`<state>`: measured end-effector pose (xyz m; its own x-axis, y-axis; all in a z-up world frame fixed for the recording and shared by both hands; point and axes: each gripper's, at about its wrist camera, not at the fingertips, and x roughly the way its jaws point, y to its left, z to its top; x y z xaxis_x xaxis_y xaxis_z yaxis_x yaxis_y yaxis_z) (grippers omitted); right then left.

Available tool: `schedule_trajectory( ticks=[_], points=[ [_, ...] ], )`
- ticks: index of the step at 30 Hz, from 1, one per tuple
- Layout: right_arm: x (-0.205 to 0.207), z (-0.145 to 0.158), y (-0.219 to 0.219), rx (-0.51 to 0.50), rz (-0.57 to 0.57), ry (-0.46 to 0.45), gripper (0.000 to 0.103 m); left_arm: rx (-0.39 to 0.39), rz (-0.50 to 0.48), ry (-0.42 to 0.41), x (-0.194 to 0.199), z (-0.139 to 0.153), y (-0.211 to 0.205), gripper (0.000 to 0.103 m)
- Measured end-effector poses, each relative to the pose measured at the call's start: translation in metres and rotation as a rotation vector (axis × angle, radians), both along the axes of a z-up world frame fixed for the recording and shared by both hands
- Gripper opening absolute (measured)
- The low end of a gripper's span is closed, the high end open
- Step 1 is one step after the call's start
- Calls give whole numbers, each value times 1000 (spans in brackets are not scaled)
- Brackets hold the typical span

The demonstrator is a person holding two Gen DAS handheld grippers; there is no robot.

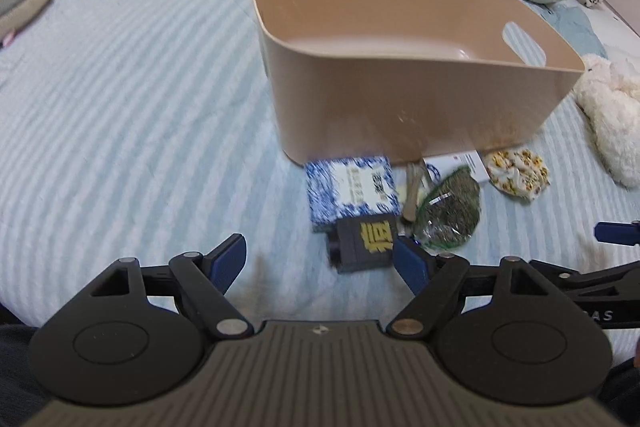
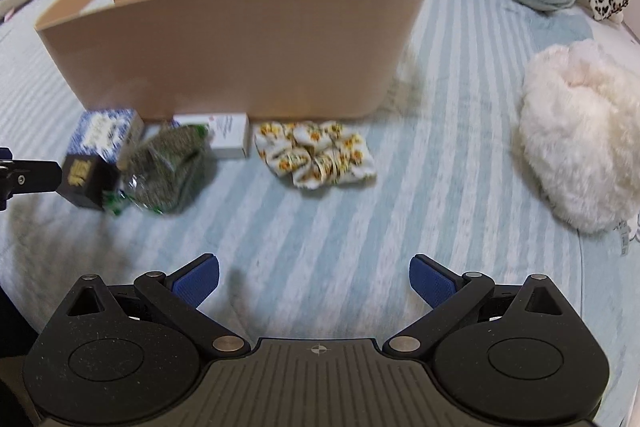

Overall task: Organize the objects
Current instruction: 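Move both tools back toward the remaining items beside the basket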

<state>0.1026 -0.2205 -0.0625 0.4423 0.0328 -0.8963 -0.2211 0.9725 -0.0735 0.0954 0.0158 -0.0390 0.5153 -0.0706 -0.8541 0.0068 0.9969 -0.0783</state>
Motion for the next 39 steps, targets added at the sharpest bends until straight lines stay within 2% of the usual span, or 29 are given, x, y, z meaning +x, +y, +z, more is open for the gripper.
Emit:
schedule_trajectory(
  ticks=[6, 10, 15, 24, 31, 35, 39],
  points=[
    [3, -10, 1, 3, 1, 18, 103, 1, -8, 30, 4, -15, -6, 81],
    [5, -15, 2, 10, -1, 29, 103, -44, -13, 46, 9, -21, -7, 81],
    [7, -17, 4, 13, -2, 32, 103, -58, -26, 64, 17, -27, -15, 82],
    [11, -21, 6, 12, -7, 35, 103, -37, -9, 64, 29, -40, -19, 82],
    [13, -24, 6, 28, -30, 30, 103, -65, -9, 48, 28, -44, -7, 81],
    [17, -29, 6, 39, -40, 12, 103, -60, -21, 32, 24, -47, -3, 73],
    [19, -35, 8, 49, -48, 6, 103, -64, -23, 27, 24, -47, -2, 70]
  ],
)
